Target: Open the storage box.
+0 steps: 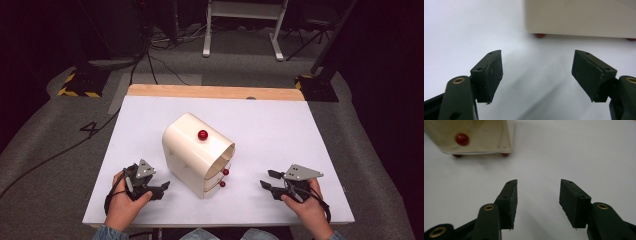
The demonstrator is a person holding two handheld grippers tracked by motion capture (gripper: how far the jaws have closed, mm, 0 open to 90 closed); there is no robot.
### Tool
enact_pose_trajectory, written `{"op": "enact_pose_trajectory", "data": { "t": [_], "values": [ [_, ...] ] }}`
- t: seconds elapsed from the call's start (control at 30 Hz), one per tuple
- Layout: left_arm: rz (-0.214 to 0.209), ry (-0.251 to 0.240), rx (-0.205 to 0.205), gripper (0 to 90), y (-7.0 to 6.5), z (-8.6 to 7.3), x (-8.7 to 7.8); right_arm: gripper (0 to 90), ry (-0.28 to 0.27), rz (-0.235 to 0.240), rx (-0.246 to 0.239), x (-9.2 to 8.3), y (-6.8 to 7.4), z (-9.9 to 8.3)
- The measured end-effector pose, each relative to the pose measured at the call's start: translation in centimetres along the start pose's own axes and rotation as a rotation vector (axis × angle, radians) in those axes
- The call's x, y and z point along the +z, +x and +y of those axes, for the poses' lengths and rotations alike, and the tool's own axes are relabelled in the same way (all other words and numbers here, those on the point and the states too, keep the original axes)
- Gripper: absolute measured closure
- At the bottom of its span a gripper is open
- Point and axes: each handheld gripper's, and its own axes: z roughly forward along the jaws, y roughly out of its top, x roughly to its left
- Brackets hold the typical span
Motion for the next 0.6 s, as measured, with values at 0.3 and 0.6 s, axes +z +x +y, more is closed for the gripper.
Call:
{"op": "enact_pose_trajectory", "data": {
  "t": [0.3,0.6],
  "values": [
    [0.065,0.026,-0.043,24.6,1.8,-0.8,0.1,51.9,-0.05,0.14,-0.06,1.3,4.7,2.1],
    [0.081,0.033,-0.077,23.8,2.9,-2.0,0.3,58.4,-0.073,0.209,-0.065,3.0,6.4,3.1]
  ]
}}
